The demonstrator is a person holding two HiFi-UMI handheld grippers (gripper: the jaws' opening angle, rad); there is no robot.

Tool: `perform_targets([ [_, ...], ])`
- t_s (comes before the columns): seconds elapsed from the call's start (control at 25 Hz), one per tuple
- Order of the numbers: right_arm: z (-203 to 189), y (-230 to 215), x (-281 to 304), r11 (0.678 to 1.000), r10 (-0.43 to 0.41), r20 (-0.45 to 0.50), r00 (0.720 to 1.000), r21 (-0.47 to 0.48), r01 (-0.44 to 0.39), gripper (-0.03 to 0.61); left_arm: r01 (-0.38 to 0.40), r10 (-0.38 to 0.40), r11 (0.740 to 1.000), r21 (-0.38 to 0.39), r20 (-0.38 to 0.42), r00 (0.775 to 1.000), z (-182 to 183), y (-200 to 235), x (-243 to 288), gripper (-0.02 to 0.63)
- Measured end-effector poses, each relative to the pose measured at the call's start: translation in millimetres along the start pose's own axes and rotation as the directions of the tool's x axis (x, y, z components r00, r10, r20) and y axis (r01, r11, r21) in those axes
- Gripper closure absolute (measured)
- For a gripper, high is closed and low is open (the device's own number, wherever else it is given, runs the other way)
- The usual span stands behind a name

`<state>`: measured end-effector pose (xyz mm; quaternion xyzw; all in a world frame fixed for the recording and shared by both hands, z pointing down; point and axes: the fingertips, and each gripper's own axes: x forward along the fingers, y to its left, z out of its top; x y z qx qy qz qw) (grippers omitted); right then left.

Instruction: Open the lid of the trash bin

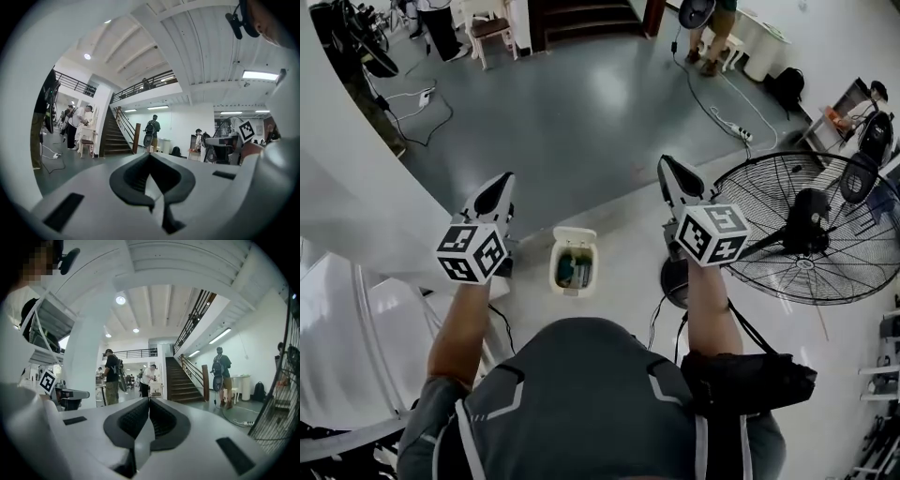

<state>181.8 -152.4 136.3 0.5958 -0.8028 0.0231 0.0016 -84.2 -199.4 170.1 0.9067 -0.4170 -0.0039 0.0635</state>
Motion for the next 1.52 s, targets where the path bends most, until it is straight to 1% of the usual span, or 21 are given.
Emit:
perform_targets([
  [0.16,20.0,5.3,-0.4,1.0,0.004,0.047,0.999,-0.026,-0.003,0.551,-0.003,0.003,1.0,0.023,0.022,1.0,15.8,-0.5,-3.1,0.604],
  [0.36,24.3,2.9,-1.8,0.999,0.005,0.049,0.999,-0.045,-0.003,0.551,-0.026,0.025,0.999,0.029,0.052,0.998,25.5,-1.1,-3.2,0.604],
  [0.6,26.9,-3.9,-12.1,0.996,-0.014,0.04,0.999,-0.087,0.017,0.552,-0.041,0.039,0.998,0.05,0.04,0.998,28.2,-4.3,-4.7,0.604],
  [0.68,27.7,-3.9,-13.5,0.996,-0.013,0.039,0.999,-0.092,0.017,0.552,-0.046,0.045,0.998,0.044,0.04,0.998,30.0,-3.3,-4.7,0.604],
  [0.88,27.0,-3.6,-14.5,0.994,-0.01,0.032,0.999,-0.105,0.013,0.552,-0.048,0.045,0.997,0.064,0.042,0.998,32.9,-6.9,-2.2,0.604],
  [0.92,27.6,-3.9,-15.1,0.994,-0.011,0.032,0.999,-0.106,0.014,0.552,-0.047,0.045,0.997,0.055,0.043,0.998,33.4,-7.5,-2.0,0.604],
  [1.08,28.3,-4.6,-13.8,0.994,-0.02,0.033,0.999,-0.108,0.023,0.552,-0.037,0.038,0.999,-0.021,0.05,0.998,34.5,-4.7,-1.7,0.604],
  [1.2,26.1,-2.5,-11.1,0.994,-0.026,0.034,0.999,-0.107,0.03,0.552,-0.04,0.041,0.999,-0.021,0.053,0.998,32.7,0.0,-2.4,0.604],
  [1.36,24.2,-4.9,-11.3,0.993,-0.03,0.034,0.999,-0.112,0.034,0.552,-0.044,0.044,0.999,0.0,0.048,0.998,28.5,-0.3,1.4,0.604],
  [1.52,24.9,-6.2,-10.2,0.993,-0.036,0.036,0.999,-0.112,0.04,0.552,-0.037,0.038,0.999,-0.009,0.053,0.998,30.1,1.1,3.6,0.604],
])
